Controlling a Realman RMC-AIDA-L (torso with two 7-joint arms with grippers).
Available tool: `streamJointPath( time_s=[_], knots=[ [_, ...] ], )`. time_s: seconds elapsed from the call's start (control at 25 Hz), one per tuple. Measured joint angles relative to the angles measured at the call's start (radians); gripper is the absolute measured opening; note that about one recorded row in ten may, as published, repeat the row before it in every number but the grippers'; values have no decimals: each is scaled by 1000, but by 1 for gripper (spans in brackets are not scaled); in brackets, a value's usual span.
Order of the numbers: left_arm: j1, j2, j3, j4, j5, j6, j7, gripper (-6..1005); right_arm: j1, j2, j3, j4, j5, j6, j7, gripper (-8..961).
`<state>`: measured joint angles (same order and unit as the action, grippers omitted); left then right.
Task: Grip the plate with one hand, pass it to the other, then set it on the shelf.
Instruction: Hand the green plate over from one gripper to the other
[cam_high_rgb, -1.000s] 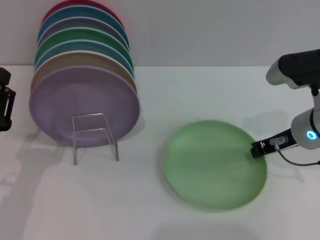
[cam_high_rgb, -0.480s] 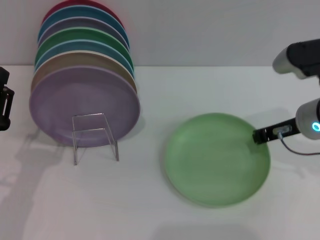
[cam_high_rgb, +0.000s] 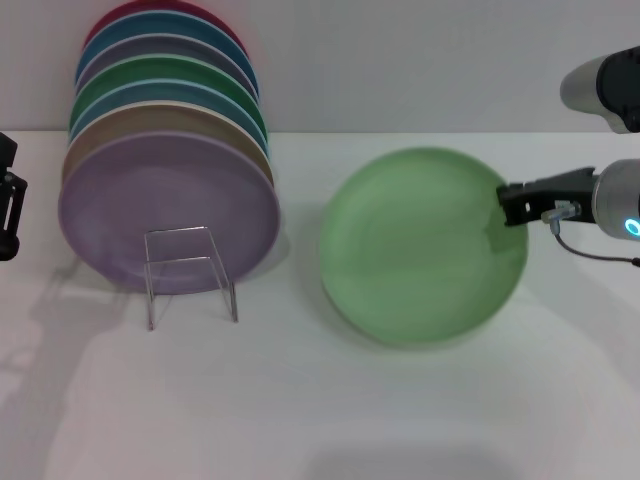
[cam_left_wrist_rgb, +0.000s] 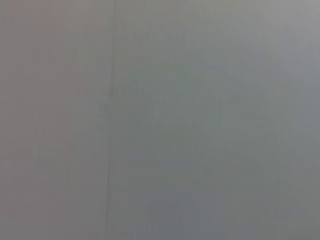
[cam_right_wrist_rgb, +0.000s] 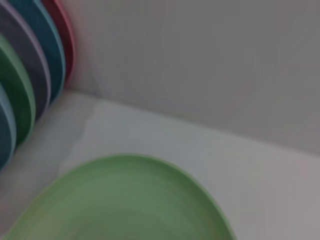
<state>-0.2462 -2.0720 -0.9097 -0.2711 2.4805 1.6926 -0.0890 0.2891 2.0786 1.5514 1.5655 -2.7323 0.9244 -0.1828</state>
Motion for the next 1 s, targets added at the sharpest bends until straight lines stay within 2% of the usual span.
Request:
streamJointPath(
  time_s=[0.28, 0.52, 0.76, 1.0],
  knots=[
    [1, 1, 0, 1, 0, 6, 0, 565, -97, 2, -115, 22, -104, -297, 8, 19],
    [2, 1, 2, 2, 0, 6, 0, 565, -166, 6, -176, -37, -148, -597, 11, 18],
    [1, 1, 5, 10, 0, 6, 0, 565, -205, 5, -208, -162, -146, -893, 11, 19],
    [17, 0, 28, 8, -1, 54, -8, 565, -195, 8, -249, -378, -113, -1218, 11, 19]
  ],
)
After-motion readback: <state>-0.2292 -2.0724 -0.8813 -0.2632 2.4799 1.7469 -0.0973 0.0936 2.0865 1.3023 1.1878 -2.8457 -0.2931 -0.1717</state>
